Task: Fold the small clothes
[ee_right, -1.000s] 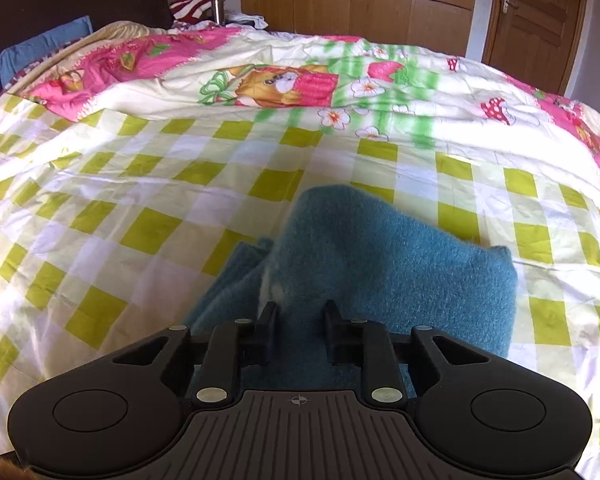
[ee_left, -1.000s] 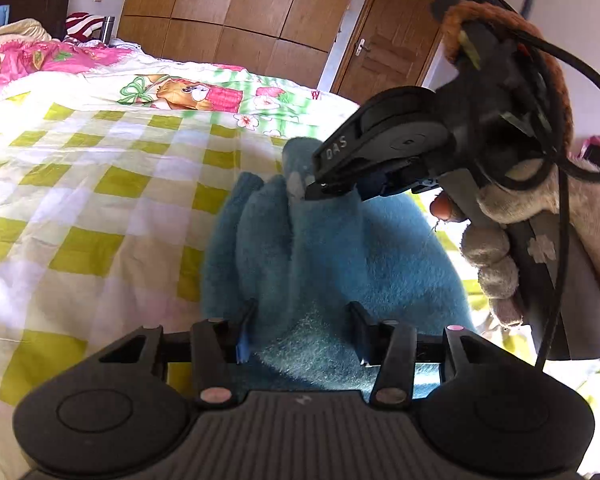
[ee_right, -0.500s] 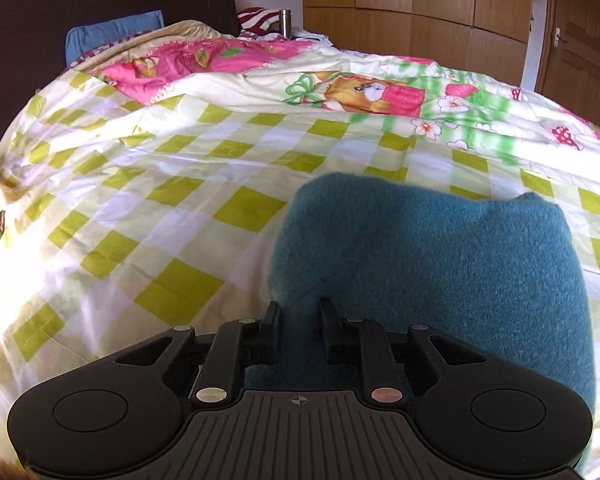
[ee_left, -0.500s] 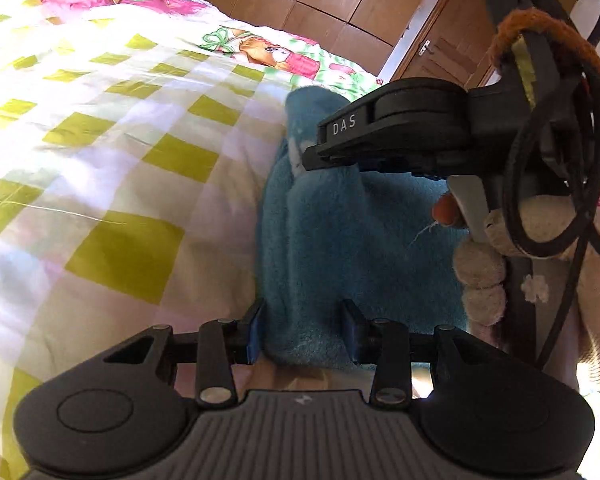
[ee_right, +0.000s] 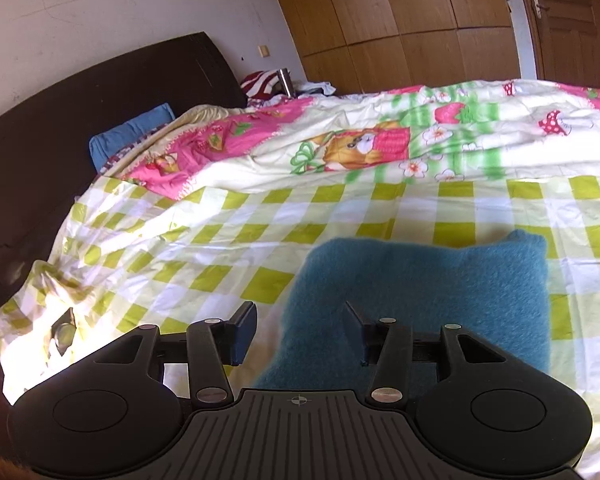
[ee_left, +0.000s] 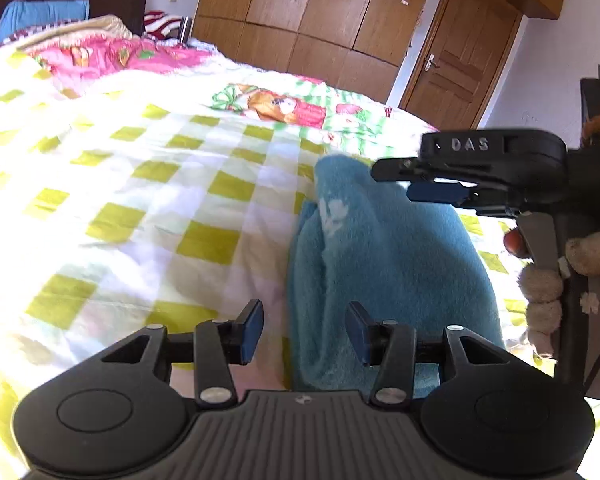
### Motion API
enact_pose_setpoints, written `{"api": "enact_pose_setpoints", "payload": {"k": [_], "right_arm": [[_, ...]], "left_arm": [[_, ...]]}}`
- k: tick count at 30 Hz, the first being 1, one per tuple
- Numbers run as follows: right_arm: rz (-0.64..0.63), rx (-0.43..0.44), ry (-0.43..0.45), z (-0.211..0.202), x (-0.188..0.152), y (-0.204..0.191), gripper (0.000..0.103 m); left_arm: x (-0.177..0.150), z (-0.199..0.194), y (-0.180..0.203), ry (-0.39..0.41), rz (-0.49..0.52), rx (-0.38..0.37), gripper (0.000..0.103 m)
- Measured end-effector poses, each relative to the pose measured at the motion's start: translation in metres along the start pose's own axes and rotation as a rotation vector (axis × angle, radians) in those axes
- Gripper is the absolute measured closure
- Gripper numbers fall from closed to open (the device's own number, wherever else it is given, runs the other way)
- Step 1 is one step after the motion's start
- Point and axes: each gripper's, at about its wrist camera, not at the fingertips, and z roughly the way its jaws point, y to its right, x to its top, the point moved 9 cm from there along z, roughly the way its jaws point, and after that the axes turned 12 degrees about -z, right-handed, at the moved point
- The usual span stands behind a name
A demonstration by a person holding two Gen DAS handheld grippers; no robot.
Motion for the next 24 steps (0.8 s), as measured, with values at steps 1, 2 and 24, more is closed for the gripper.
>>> {"api": "enact_pose_setpoints", "payload": {"k": [1,2,24], "right_arm": [[0.006,-0.012,0.021,-0.012,0.001,0.006,0.056],[0.017,-0.023,0.039,-0.024,-0.001,0.012,0.056],[0.016,-0.165,-0.013,-0.051,-0.107,0.038,0.055]], "left_arm": [[0.008,-0.007,0.005,0.029,0.018,0.001,0.044],[0.015,-0.01,0.011,0.05,0.036,-0.005,0.044],[0.059,0.176,0.052,0.016,0.284,0.102,0.011]]}}
